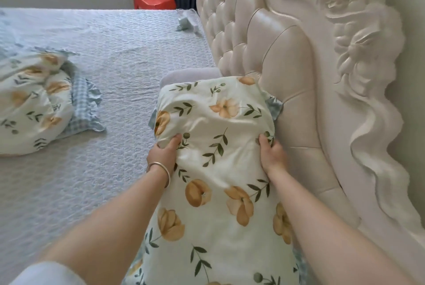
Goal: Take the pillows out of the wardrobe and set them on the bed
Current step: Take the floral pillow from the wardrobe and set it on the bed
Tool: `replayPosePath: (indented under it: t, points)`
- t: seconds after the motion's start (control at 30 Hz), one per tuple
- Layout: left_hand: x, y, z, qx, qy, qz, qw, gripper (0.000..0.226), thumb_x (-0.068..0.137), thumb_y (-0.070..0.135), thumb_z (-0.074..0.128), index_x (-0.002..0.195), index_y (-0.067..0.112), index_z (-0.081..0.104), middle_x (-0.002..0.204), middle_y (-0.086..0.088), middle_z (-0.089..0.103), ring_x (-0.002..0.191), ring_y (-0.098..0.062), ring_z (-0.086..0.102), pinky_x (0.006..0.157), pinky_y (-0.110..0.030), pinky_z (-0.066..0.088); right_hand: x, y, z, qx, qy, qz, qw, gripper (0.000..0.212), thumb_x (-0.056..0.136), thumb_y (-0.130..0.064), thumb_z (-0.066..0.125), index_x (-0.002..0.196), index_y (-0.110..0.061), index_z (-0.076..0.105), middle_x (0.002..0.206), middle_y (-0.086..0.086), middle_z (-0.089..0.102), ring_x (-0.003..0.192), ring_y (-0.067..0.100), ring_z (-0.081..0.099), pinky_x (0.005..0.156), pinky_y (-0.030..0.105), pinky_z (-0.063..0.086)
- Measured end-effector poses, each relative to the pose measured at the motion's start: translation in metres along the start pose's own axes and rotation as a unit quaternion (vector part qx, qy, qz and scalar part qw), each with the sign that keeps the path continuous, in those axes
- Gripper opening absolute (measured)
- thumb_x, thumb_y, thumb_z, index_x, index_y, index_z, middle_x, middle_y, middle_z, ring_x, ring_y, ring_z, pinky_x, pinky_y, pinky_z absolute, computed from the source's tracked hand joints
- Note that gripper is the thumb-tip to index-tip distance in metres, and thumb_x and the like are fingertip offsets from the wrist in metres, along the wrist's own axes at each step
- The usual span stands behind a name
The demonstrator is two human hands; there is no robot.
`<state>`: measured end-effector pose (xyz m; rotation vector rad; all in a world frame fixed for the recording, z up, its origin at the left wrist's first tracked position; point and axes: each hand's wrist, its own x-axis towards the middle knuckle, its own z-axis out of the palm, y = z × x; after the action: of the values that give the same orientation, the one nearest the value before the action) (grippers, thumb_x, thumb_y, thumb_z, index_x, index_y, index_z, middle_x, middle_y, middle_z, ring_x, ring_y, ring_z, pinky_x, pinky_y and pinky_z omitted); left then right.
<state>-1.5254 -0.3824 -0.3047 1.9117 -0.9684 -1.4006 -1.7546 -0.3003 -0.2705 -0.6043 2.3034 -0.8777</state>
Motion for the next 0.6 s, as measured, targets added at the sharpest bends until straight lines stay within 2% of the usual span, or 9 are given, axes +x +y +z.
replayPosePath:
  t: [0.13, 0.27, 0.33, 0.43, 0.53, 0.6]
  points:
    - [0.051, 0.007, 0.024, -0.033, 0.023, -0.048, 0.998, 0.073, 0.072, 0.058, 0.066, 0.126, 0.011, 0.052, 0.121, -0.013, 0.059, 0.11, -0.033, 0.055, 0.098, -0.043, 0.041, 0.064, -0.017, 0.031, 0.006, -0.07, 0.011, 0.997, 0.07, 0.081, -0.056, 0.049, 0.133, -0.009, 0.043, 0.133, 0.013, 0.052, 0.119, 0.032, 0.05, 0.097, 0.041, 0.042]
    - [0.108, 0.017, 0.051, -0.058, 0.005, -0.031, 0.998, 0.078, 0.068, 0.064, 0.064, 0.128, 0.015, 0.052, 0.117, -0.002, 0.057, 0.111, -0.028, 0.055, 0.101, -0.041, 0.041, 0.125, -0.044, 0.052, -0.006, -0.076, -0.048, 0.996, 0.061, 0.085, -0.049, 0.053, 0.132, -0.013, 0.041, 0.128, 0.009, 0.055, 0.105, 0.024, 0.052, 0.083, 0.033, 0.039]
    - [0.136, 0.02, 0.068, -0.065, -0.02, -0.017, 0.998, 0.083, 0.063, 0.066, 0.065, 0.129, 0.019, 0.051, 0.123, -0.001, 0.058, 0.111, -0.025, 0.056, 0.101, -0.044, 0.042, 0.154, -0.047, 0.061, -0.031, -0.071, -0.069, 0.995, 0.066, 0.083, -0.052, 0.052, 0.137, -0.017, 0.035, 0.132, 0.007, 0.052, 0.113, 0.025, 0.051, 0.09, 0.035, 0.041]
    - [0.169, 0.003, 0.097, -0.002, -0.082, 0.001, 0.997, 0.09, 0.063, 0.057, 0.072, 0.138, 0.02, 0.039, 0.132, -0.005, 0.052, 0.121, -0.028, 0.05, 0.102, -0.048, 0.042, 0.181, -0.026, 0.084, -0.131, -0.081, -0.063, 0.986, 0.076, 0.078, -0.055, 0.054, 0.141, -0.019, 0.031, 0.137, 0.011, 0.047, 0.126, 0.031, 0.044, 0.105, 0.043, 0.037]
    - [0.186, -0.027, 0.113, 0.113, -0.097, 0.009, 0.989, 0.104, 0.068, 0.043, 0.078, 0.147, 0.014, 0.018, 0.148, -0.011, 0.031, 0.136, -0.029, 0.032, 0.113, -0.041, 0.026, 0.186, 0.011, 0.114, -0.206, -0.069, -0.052, 0.975, 0.081, 0.079, -0.053, 0.055, 0.145, -0.022, 0.022, 0.139, 0.015, 0.045, 0.129, 0.033, 0.039, 0.105, 0.043, 0.034]
    - [0.195, -0.043, 0.117, 0.127, -0.093, 0.032, 0.987, 0.098, 0.072, 0.036, 0.078, 0.146, 0.013, 0.017, 0.146, -0.01, 0.032, 0.136, -0.028, 0.032, 0.111, -0.035, 0.025, 0.191, 0.021, 0.128, -0.21, -0.033, -0.048, 0.976, 0.083, 0.078, -0.052, 0.055, 0.146, -0.023, 0.019, 0.137, 0.017, 0.047, 0.127, 0.034, 0.041, 0.104, 0.043, 0.035]
